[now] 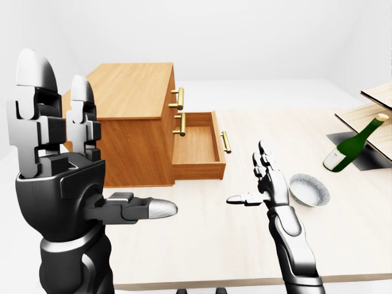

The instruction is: Put the bowl on top of the cabinet.

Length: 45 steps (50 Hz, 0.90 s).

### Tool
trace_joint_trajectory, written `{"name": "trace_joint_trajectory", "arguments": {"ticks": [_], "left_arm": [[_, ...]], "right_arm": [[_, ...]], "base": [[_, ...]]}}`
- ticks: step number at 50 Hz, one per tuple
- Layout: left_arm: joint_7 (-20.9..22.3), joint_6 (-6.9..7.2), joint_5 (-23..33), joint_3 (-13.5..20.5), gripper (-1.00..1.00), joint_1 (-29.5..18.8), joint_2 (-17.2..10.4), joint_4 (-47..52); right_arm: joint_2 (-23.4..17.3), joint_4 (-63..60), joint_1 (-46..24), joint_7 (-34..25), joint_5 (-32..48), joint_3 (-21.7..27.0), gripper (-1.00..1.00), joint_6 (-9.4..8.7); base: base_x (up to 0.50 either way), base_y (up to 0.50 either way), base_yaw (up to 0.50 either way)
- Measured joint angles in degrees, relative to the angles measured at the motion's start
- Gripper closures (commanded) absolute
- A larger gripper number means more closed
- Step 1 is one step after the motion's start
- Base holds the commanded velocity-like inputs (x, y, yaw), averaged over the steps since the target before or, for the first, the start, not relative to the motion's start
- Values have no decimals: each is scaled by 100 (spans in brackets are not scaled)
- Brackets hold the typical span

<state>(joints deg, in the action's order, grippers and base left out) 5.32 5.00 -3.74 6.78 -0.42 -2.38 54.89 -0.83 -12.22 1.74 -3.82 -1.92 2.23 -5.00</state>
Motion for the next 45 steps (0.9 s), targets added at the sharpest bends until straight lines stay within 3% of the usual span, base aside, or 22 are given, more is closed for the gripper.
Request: {"name": "trace_joint_trajectory", "arguments": {"ticks": [23, 32, 45], "left_arm": [[-8, 0, -33, 9, -100, -20, 5, 102], [-180, 0, -331, 138, -100, -140, -153, 340], [-388, 0, -603, 176, -100, -175, -331, 465]], "right_arm": [[-27, -118, -24, 77, 71, 25, -100, 0], [-407, -466, -465, 160, 592, 508, -100, 0], [-594, -638, -729, 142, 993, 818, -100, 0]], "base": [[8, 0, 0], [0, 0, 0], [0, 0, 0]]}}
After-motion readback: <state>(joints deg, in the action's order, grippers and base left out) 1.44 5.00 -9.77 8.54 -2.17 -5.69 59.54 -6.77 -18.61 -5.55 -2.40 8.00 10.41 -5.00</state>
